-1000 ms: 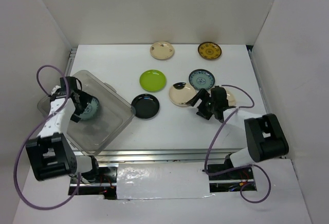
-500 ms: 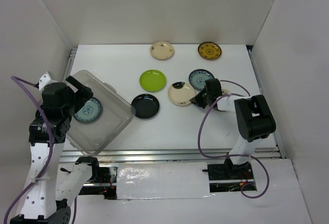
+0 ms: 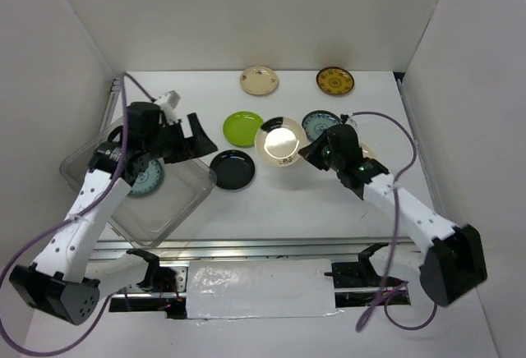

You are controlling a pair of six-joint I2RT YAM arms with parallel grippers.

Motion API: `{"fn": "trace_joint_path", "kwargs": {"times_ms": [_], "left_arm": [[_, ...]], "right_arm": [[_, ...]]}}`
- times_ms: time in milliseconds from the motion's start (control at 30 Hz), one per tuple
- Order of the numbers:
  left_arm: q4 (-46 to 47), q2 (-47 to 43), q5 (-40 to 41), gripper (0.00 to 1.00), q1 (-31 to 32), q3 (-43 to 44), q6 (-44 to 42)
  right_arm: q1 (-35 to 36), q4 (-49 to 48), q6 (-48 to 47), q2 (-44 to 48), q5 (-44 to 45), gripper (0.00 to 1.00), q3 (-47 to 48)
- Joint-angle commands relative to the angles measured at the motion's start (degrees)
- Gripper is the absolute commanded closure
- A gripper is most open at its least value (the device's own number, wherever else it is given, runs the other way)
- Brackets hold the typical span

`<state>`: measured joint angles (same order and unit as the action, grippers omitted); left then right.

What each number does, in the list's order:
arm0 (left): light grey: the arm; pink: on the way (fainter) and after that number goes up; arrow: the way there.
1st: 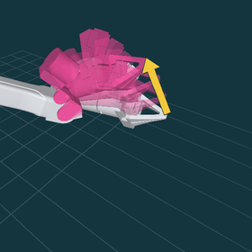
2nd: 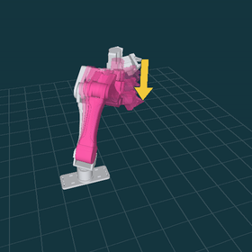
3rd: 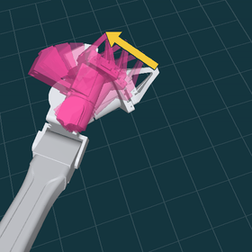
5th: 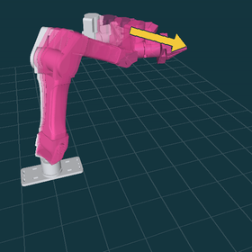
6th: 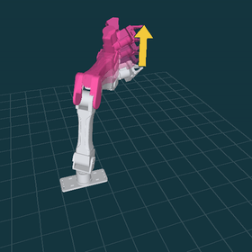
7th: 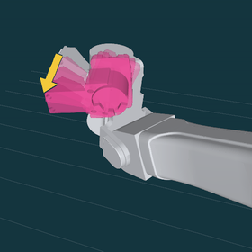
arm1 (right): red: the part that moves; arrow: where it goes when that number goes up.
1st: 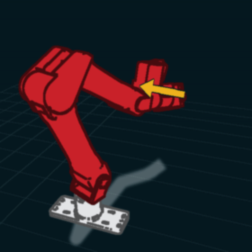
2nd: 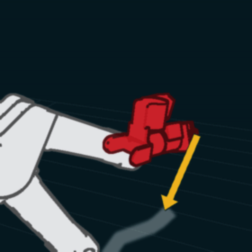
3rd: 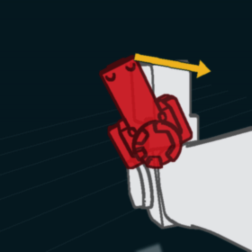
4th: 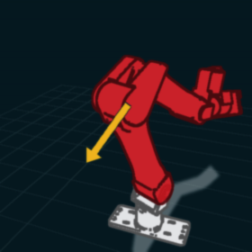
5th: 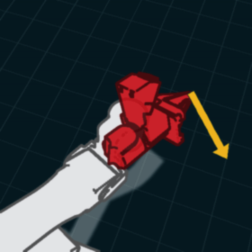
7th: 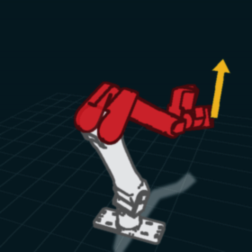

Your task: Place the plates into the plastic bin on the countertop

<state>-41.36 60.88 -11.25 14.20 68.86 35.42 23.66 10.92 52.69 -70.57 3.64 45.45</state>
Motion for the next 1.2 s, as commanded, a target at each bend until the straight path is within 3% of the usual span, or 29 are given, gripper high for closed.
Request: {"fn": "trace_joint_path", "kwargs": {"times_ms": [0,67,100,300,367,500,533,567,600,633,700,767,800,833,933,1000,1167], "left_arm": [[8.39,5.1,-9.31,0.01,5.73,3.3,-2.64],[10.5,7.66,-11.52,0.01,7.85,3.3,-2.11],[10.95,9.76,-11.43,0.01,9.78,3.38,-1.85],[14.22,14.6,-6.26,0.04,15.5,5.05,1.14],[11.93,15.32,-2.06,0.19,15.95,6.46,1.58],[10.08,15.58,1.14,1.0,15.51,7.16,2.28],[9.47,15.15,1.83,1.0,15.25,7.43,2.63],[9.37,13.92,4.1,1.0,14.64,7.08,3.94],[9.29,12.87,5.26,1.0,13.94,6.12,4.91],[8.24,11.73,6.83,1.0,11.06,5.59,5.97],[5.52,7.51,13.85,1.0,5.96,3.23,11.14],[1.73,2.42,20.35,1.0,-4.49,-1.15,16.32],[1.64,0.75,20.99,1.0,-8.36,-3.01,17.13],[2.16,-2.14,21.09,1.0,-16.49,-4.94,17.84],[6.9,-3.67,18.38,1.0,-29.08,-11.28,18.9],[9.89,-2.62,14.61,1.0,-32.99,-14.27,19.68],[11.66,3.0,16.25,1.0,-39.33,-17.79,22.85]], "right_arm": [[3.75,3.16,-5.13,8.4,-3.25,1.0,1.57],[3.5,-2.46,-6.1,9.22,-20.4,1.0,0.61],[2.8,-4.31,-6.02,9.13,-24.78,1.0,0.34],[3.06,-8.89,-4.09,10.71,-30.8,1.0,-1.23],[3.06,-8.64,-3.82,12.11,-30.19,1.0,-1.51],[3.06,-8.54,-3.91,13.0,-30.36,1.0,-1.51],[2.97,-8.54,-4.08,12.91,-30.36,0.93,-1.51],[2.8,-8.2,-4.08,12.65,-29.49,0.74,-1.68],[2.19,-7.67,-3.65,12.73,-28.61,0.16,-2.03],[0.53,-6.88,-3.64,13.34,-27.3,0.0,-2.38],[-1.68,-2.41,-3.91,15.53,-21.26,0.0,-4.05],[-4.76,0.67,-3.73,17.91,-17.02,0.0,-7.46],[-5.63,0.68,-3.91,20.79,-15.61,0.0,-8.87],[-7.3,0.51,-4.17,22.04,-15.94,0.0,-10.19],[-9.67,2.08,-5.48,25.12,-17.08,0.0,-13.1],[-10.56,3.49,-7.06,26.52,-17.09,0.0,-12.93],[-15.21,8.24,-9.88,30.04,-17.17,0.0,-12.58]]}}
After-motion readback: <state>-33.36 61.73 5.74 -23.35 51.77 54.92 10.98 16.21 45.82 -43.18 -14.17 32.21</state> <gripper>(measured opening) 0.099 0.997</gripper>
